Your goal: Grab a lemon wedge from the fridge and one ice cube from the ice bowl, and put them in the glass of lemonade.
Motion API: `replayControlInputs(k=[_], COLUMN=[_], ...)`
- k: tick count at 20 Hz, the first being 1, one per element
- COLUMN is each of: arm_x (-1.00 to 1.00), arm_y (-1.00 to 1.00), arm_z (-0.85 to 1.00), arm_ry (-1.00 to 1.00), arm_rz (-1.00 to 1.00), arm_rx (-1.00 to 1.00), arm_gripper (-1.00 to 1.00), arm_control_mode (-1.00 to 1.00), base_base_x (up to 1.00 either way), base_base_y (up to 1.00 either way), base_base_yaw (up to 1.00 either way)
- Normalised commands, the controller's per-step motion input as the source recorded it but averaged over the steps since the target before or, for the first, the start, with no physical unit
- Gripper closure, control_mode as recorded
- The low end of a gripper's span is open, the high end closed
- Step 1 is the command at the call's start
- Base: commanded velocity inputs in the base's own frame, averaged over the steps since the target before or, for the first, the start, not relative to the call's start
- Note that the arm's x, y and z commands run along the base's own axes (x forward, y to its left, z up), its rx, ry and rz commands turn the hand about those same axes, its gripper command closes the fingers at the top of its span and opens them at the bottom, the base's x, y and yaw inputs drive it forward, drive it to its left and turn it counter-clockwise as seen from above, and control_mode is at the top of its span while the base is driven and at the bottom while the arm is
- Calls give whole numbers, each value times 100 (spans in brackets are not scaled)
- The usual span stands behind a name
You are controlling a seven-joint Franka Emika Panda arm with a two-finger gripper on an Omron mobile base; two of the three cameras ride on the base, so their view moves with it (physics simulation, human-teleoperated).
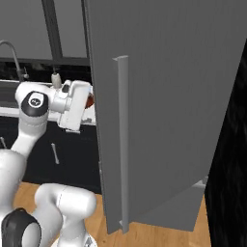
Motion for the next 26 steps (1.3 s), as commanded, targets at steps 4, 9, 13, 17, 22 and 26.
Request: replayControlInputs(k=[4,9,13,17,22,26], arm_x=[57,23,-37,-79,-67,-61], arm_y=[-71,-96,-100,-100,-94,-9], arm_z=[-19,-25,-24,-10,-3,-23], arm_ry=[13,9,3,-4,-13,-48], arm_rz=[-8,-13,-19,-21,-15,0], arm_rx=[-9,-6,-2,0,0,4], arm_gripper=[-100,-100,-100,-100,-100,-100], arm_control_mode=[-100,-100,-100,-100,-100,-100], base_base_x=[0,0,0,0,0,0], base_base_y=[0,0,0,0,0,0], base_base_yaw=[0,0,0,0,0,0])
